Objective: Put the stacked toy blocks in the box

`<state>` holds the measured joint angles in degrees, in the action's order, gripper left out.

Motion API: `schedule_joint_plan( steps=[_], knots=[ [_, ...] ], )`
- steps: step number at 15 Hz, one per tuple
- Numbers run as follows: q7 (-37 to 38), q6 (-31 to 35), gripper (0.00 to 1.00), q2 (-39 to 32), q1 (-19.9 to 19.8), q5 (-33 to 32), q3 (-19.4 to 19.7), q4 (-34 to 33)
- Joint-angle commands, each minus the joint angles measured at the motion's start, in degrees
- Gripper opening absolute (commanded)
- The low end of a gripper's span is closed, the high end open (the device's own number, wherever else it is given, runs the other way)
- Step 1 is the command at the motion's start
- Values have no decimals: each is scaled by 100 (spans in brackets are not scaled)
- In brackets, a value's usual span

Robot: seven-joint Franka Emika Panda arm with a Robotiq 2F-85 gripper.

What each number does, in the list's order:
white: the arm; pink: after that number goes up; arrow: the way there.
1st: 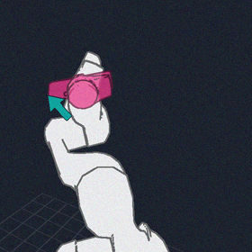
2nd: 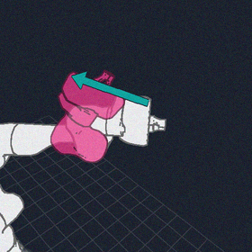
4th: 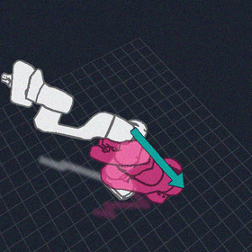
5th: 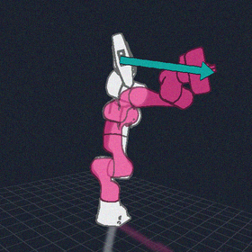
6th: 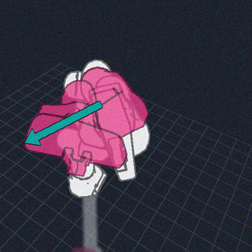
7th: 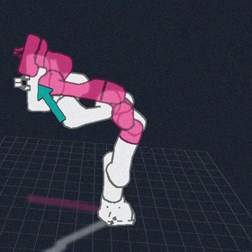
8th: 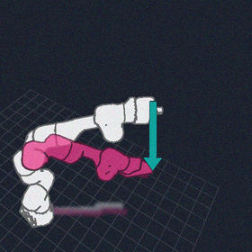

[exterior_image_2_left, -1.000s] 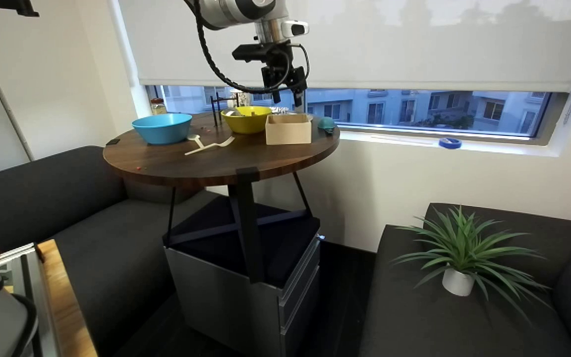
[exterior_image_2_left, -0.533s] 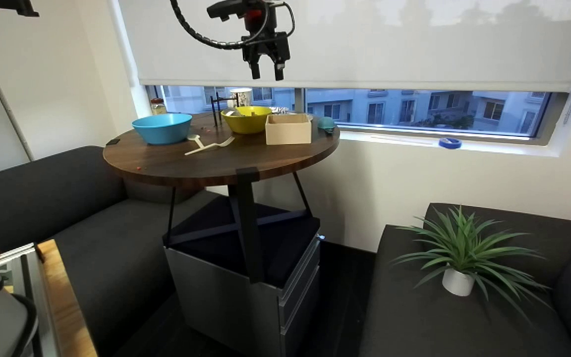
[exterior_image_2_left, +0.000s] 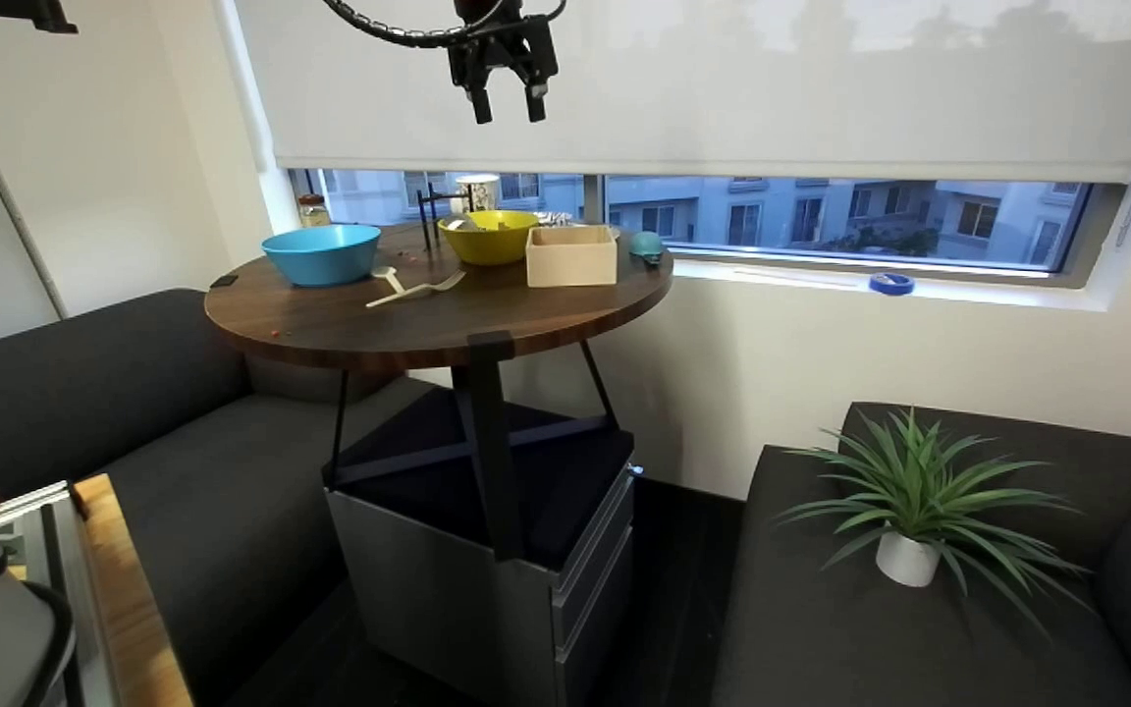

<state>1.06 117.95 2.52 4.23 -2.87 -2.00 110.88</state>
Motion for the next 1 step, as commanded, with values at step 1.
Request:
schedule_joint_plan(
  steps=[1],
  knots=[
    [1,-21,100,-24,-49,1,-44,-21]
  ],
)
